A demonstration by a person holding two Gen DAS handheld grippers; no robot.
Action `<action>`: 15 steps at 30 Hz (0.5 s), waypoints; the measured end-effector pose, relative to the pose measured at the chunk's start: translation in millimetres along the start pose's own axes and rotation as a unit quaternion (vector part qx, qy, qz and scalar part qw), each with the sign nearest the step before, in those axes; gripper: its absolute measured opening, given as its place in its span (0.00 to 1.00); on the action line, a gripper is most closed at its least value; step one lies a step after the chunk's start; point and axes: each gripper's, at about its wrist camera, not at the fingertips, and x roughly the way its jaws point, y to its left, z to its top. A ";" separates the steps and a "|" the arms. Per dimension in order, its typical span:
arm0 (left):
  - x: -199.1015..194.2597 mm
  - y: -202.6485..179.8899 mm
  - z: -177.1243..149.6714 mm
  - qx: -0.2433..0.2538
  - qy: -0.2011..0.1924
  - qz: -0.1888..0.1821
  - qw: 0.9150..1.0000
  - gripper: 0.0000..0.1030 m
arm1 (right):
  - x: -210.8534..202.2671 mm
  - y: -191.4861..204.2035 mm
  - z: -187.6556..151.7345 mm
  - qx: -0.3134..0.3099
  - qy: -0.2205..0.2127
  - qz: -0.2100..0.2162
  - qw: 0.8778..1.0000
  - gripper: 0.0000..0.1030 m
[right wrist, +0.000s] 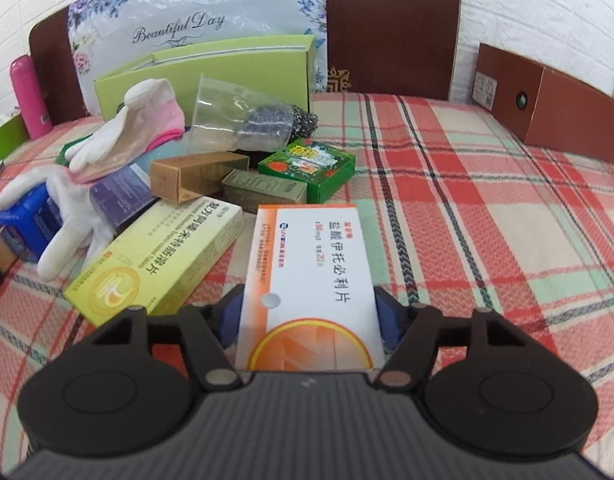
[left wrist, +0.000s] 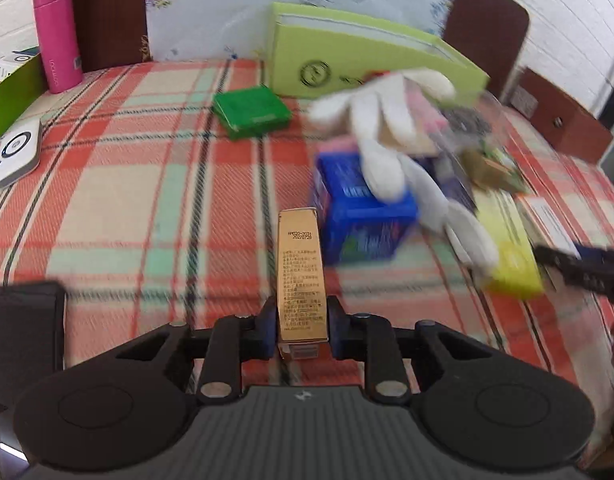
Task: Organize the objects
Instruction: 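Carry the gold box with the left tool while the right tool carries the medicine box into the green box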
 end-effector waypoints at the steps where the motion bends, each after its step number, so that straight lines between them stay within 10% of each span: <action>1: -2.4 -6.5 -4.7 0.002 0.002 0.000 1.000 0.24 | -3.3 0.7 -1.2 -0.008 0.006 0.008 1.000 0.63; 7: 2.4 -23.7 -8.8 -0.016 -0.009 0.039 0.999 0.56 | -35.1 7.8 -19.5 -0.052 0.028 0.047 0.997 0.64; 15: 8.2 -34.3 -1.8 -0.021 -0.007 0.051 0.998 0.41 | -34.6 9.1 -23.9 -0.033 0.024 0.046 0.998 0.72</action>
